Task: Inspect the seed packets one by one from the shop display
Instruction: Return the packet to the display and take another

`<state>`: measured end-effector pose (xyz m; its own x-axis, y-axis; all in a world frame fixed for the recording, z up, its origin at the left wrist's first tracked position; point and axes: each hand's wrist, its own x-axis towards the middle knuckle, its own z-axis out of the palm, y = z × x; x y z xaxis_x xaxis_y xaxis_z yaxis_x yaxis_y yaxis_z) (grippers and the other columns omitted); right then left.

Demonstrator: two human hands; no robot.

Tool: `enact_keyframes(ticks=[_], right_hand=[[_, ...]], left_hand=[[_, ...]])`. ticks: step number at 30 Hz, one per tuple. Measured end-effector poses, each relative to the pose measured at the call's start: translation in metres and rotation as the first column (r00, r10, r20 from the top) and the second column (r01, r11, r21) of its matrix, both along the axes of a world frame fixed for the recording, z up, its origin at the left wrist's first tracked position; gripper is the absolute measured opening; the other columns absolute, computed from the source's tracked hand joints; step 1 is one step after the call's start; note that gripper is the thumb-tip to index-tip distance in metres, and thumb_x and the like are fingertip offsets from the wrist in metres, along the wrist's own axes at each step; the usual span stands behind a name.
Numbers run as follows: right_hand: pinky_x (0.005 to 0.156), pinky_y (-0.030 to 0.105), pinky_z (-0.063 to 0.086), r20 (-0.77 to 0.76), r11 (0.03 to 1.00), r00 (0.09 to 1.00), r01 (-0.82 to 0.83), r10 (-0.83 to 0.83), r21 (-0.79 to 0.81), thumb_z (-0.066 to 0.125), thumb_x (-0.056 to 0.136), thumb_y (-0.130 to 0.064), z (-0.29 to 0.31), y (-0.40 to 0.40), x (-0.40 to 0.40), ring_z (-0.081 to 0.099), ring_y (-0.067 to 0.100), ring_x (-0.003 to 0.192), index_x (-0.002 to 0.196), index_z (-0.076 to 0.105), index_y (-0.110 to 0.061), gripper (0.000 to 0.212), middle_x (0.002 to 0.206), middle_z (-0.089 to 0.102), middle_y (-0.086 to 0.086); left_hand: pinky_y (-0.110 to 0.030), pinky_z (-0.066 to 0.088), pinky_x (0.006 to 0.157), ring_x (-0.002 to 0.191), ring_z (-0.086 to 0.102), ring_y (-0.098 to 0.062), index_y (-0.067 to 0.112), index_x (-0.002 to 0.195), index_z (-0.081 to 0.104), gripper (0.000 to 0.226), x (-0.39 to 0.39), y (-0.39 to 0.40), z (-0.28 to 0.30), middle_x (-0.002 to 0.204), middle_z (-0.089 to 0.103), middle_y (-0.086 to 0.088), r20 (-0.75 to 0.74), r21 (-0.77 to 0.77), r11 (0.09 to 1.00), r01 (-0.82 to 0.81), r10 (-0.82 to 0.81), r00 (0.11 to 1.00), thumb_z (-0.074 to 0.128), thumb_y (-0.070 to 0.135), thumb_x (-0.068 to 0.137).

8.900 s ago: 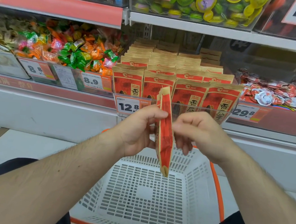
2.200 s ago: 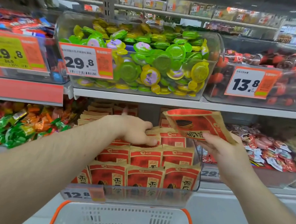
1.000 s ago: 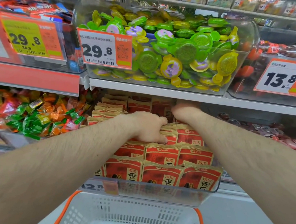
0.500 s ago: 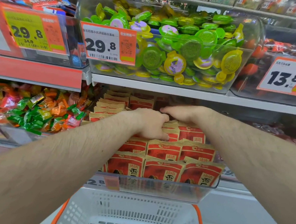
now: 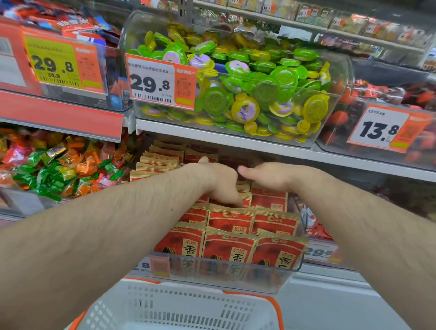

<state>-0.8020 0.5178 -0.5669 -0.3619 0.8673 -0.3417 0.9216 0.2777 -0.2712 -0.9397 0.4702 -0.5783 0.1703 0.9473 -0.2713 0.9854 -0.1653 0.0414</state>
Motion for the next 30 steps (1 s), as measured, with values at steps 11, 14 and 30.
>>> enact_keyframes(ticks=[11,14,30], right_hand=[[0.1,0.034,0.047,-0.139,0.96,0.99,0.025,0.015,0.278,0.056,0.092,-0.047,0.005,-0.05,0.04,0.062,0.017,0.113,0.118,0.069,-0.026,0.037,0.122,0.069,-0.001],[0.093,0.031,0.051,-0.232,0.936,0.973,0.059,0.024,0.346,0.065,0.082,-0.04,0.002,-0.06,0.038,0.067,0.011,0.1,0.114,0.07,-0.026,0.035,0.114,0.072,-0.006],[0.066,0.028,0.035,-0.611,0.782,0.774,0.275,0.165,0.56,0.061,0.095,-0.021,0.021,-0.107,0.009,0.057,0.016,0.074,0.095,0.068,-0.021,0.007,0.078,0.064,-0.013]], left_hand=[[-0.055,0.017,0.112,0.135,0.042,-0.017,0.019,0.13,0.062,0.058,-0.01,-0.026,0.012,0.152,0.039,0.011,-0.024,0.183,0.981,0.064,-0.061,0.998,0.048,0.06,0.091],[-0.046,0.025,0.11,0.135,0.041,-0.013,0.017,0.14,0.054,0.054,-0.023,-0.055,0.009,0.157,0.03,0.013,-0.019,0.285,0.95,0.13,-0.13,0.991,0.045,0.05,0.098],[-0.022,0.047,0.091,0.109,0.055,-0.012,0.005,0.101,0.069,0.03,-0.047,-0.12,0.025,0.113,0.06,-0.005,0.541,0.838,0.383,-0.388,-0.488,0.685,0.053,-0.003,0.077]])
